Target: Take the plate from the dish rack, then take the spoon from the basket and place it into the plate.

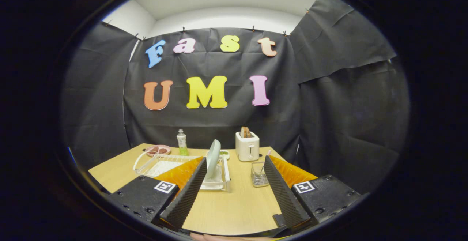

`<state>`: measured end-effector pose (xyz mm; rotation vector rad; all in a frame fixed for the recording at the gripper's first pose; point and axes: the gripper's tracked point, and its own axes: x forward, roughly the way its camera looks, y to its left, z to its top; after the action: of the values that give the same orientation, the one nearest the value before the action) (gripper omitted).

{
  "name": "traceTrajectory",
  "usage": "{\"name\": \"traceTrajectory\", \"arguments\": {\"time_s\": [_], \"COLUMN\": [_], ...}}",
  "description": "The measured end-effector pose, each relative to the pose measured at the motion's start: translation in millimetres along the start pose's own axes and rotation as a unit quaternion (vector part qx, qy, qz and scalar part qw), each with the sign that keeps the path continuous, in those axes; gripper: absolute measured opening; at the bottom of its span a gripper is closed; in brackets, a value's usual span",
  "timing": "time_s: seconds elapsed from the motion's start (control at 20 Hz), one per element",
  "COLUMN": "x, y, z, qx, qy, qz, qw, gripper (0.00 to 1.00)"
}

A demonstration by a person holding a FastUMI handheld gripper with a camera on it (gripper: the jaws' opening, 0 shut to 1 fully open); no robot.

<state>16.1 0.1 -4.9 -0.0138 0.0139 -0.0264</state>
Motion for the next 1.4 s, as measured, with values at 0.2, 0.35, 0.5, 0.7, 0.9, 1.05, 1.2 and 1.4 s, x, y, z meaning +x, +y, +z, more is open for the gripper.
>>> {"name": "traceTrajectory", "arguments": {"time_s": [0.2,0.35,0.5,0.7,0.9,1.05,1.2,1.4], "x": [25.5,56.4,99.3,169.3,232.9,264.5,291.5,310.1], "y": [13.7,21.7,33.8,55.0,81.2,100.1,97.1,106.2], "z": [9.0,24.5,38.1,40.8,29.0,21.5,9.1,-10.0], "qx": [-0.008,-0.008,-0.023,-0.051,-0.087,-0.137,-0.173,-0.171], "qy": [0.016,0.029,0.059,0.145,0.253,0.307,0.363,0.430], "qz": [0.008,0.006,0.010,0.027,0.043,0.056,0.013,0.018], "qw": [1.000,1.000,0.998,0.988,0.963,0.940,0.915,0.886], "gripper": [1.00,1.00,1.00,1.00,1.00,1.00,0.97,0.88]}}
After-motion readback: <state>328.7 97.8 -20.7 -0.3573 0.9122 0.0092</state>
